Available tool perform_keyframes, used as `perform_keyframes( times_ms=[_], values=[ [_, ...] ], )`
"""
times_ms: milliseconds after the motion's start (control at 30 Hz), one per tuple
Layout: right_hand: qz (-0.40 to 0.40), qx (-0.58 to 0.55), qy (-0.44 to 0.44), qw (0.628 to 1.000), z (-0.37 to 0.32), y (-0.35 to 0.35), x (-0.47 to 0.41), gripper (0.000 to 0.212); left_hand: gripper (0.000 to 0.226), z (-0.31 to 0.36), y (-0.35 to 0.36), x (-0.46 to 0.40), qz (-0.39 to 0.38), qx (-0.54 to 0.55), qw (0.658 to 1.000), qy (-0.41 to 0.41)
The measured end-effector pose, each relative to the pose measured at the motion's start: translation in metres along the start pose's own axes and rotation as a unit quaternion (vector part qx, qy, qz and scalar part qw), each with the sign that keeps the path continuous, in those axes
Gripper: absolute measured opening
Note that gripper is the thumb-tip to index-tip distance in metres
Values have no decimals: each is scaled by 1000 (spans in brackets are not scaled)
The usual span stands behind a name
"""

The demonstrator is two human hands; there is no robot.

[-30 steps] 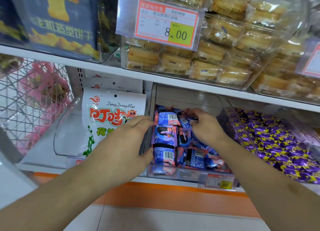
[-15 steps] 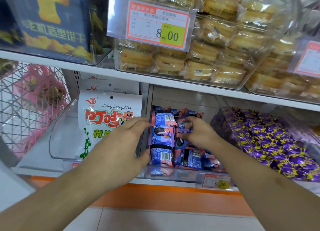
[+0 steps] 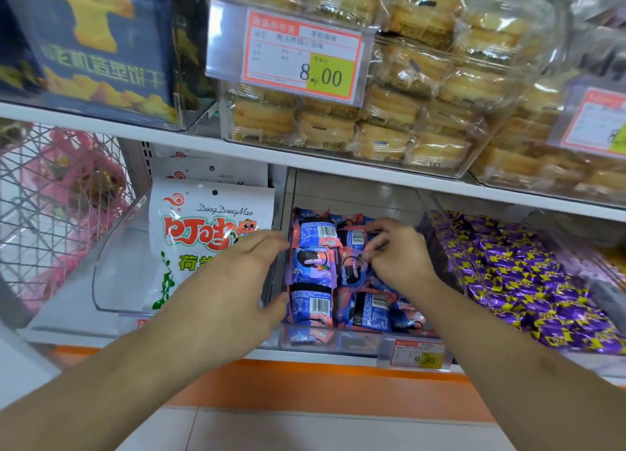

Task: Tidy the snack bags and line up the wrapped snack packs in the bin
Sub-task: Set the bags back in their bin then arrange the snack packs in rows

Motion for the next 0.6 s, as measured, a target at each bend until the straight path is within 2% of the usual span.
perform_keyframes(
  times_ms=[200,300,400,500,600],
  values=[
    [54,-121,-27,991,-20,-35,17,38,65,7,-6,2,5,-10,1000,8],
    [32,-170,-13,985,-33,-47,39,34,60,21,-13,4,25,2,999,22],
    [1,-243,-3,970,-47,-55,64,34,54,35,-15,2,30,106,994,-6],
    [-15,-315,-14,949,-63,-63,92,38,51,46,-8,-3,-9,295,952,-83],
    [-10,-340,-27,940,-72,-62,114,39,53,59,5,-2,-64,475,863,-162]
  ],
)
Point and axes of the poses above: each hand's wrist, its own x-axis away from the middle knuckle, its own y-axis out of the palm, z = x × y, the point moved 4 cm from there along -x, towards the middle knuckle, and after that the axes turned 4 degrees about -z, right-handed, at the moved point
